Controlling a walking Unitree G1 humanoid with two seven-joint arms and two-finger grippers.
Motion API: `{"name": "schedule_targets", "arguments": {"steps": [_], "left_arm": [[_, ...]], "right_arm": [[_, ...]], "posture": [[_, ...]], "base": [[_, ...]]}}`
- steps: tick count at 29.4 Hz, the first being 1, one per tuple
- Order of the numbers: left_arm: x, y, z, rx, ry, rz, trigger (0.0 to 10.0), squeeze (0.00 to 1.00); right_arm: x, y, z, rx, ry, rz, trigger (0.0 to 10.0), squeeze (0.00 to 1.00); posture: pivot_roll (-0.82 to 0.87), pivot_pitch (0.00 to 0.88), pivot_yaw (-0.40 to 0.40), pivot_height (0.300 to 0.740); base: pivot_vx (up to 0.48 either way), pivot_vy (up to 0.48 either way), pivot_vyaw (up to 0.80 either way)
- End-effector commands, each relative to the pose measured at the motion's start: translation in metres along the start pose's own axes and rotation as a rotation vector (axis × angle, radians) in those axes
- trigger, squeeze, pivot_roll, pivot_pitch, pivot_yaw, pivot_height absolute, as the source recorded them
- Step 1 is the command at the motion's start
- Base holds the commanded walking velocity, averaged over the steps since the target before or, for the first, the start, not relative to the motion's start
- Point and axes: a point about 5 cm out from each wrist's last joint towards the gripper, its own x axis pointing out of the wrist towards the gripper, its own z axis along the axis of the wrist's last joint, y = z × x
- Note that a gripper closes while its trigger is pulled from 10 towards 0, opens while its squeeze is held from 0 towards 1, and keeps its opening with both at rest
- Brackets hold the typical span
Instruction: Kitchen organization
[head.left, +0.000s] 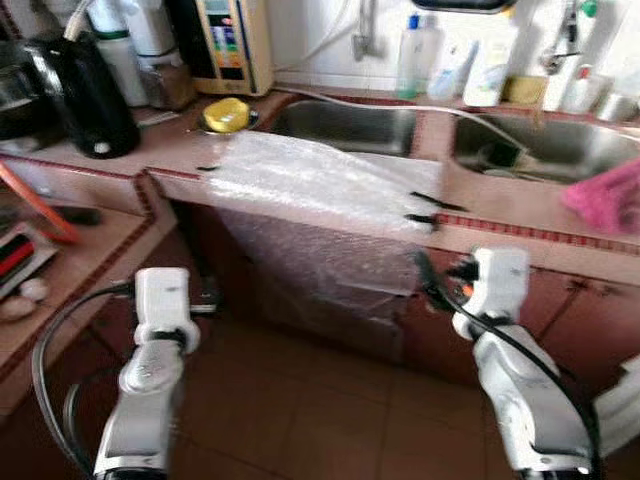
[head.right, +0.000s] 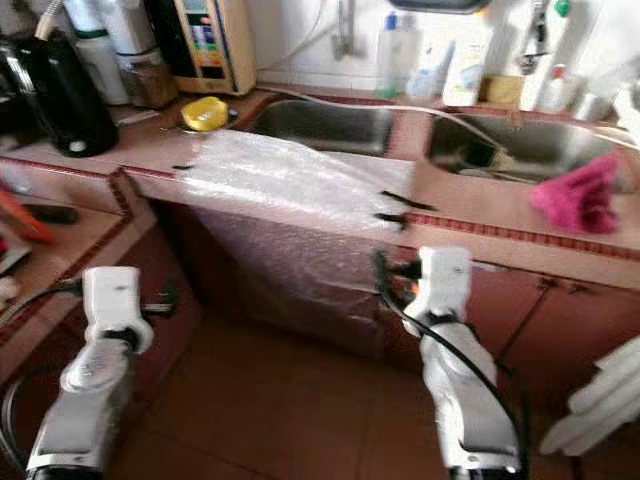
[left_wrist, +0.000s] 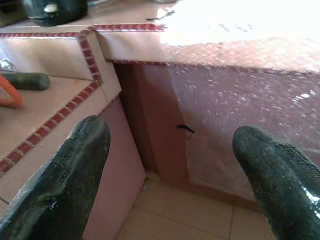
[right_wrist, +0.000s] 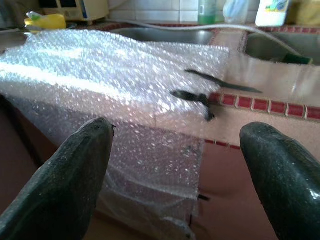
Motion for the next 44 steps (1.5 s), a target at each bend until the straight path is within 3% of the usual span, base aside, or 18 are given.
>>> {"name": "schedule_targets", "arguments": {"steps": [1,11,17,22,39,44], "left_arm": [[0.001,0.011,0.002,0.019,0.002,0.030,10.0,0.00],[0.003,0.008,0.003,0.016,0.008,0.022,10.0,0.00],[0.004,0.004,0.007,0.017,-0.011,0.010,10.0,0.00],[0.009,-0.003,0.026,-0.055,-0.103,-0.027,10.0,0.00],[0.009,-0.018,0.029,-0.076,-0.098,-0.120,10.0,0.00],[0.007,-0.029,0.033,-0.061,-0.120,-0.188,10.0,0.00]], "right_arm": [[0.004,0.009,0.005,0.007,-0.026,0.018,10.0,0.00],[0.006,0.009,0.004,0.006,-0.026,0.010,10.0,0.00],[0.006,0.010,0.003,0.006,-0.027,0.004,10.0,0.00],[0.005,0.010,0.001,0.011,-0.018,-0.011,10.0,0.00],[0.007,0.010,0.002,-0.002,-0.022,-0.022,10.0,0.00],[0.010,0.012,0.006,-0.001,-0.036,-0.016,10.0,0.00]], "posture": [[0.07,0.000,0.026,0.740],[0.08,0.000,0.028,0.740],[0.08,0.000,0.032,0.740],[0.08,0.000,0.033,0.740],[0.07,0.000,0.027,0.740],[0.07,0.000,0.029,0.740]], "base": [[0.000,0.480,0.00],[0.000,0.464,0.00],[0.000,0.000,0.00],[0.000,0.000,0.00],[0.000,0.000,-0.78],[0.000,0.000,-0.79]]}}
